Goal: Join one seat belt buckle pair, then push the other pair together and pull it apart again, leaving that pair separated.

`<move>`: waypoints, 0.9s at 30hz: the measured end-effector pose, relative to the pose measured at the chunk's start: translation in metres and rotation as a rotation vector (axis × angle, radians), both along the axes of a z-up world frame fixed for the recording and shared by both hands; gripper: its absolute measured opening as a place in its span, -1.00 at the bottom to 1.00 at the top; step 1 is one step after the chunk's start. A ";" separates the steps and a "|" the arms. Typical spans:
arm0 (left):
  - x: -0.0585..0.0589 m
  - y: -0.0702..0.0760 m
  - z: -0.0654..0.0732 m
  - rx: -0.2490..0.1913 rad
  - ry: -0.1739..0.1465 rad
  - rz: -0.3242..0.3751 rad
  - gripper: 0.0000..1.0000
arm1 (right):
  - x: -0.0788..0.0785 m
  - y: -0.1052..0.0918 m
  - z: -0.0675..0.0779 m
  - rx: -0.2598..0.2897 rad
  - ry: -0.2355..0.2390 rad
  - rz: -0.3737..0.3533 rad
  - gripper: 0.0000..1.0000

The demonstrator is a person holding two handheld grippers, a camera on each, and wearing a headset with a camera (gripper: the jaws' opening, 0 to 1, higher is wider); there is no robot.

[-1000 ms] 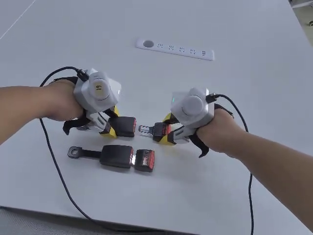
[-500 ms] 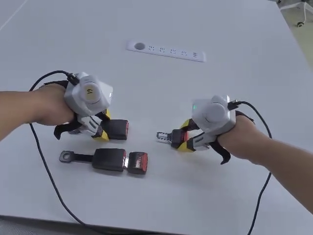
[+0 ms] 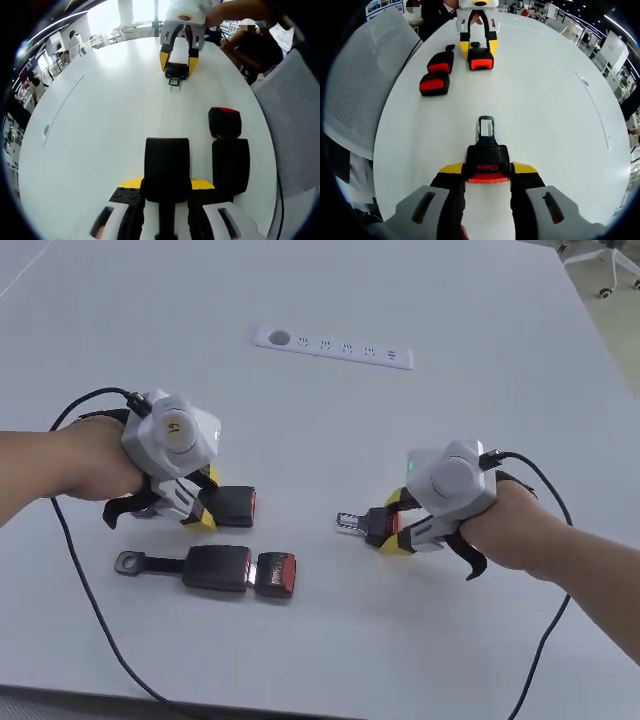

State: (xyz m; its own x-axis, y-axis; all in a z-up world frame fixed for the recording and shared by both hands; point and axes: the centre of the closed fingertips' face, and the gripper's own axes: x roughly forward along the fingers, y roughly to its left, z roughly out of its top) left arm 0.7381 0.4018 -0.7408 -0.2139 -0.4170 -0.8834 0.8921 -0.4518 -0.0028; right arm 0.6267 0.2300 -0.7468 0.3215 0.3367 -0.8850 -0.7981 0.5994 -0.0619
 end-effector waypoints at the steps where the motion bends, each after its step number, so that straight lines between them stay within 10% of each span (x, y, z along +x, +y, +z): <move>1: 0.000 0.000 0.000 0.001 -0.001 0.002 -0.34 | 0.000 0.000 0.000 0.001 0.000 -0.001 -0.34; 15: -0.001 0.002 0.006 -0.017 -0.084 -0.029 -0.18 | 0.003 0.006 0.013 0.027 -0.055 -0.057 -0.23; 27: -0.001 0.021 0.049 -0.126 -0.108 0.112 0.04 | -0.007 0.017 0.043 0.065 -0.154 -0.159 -0.04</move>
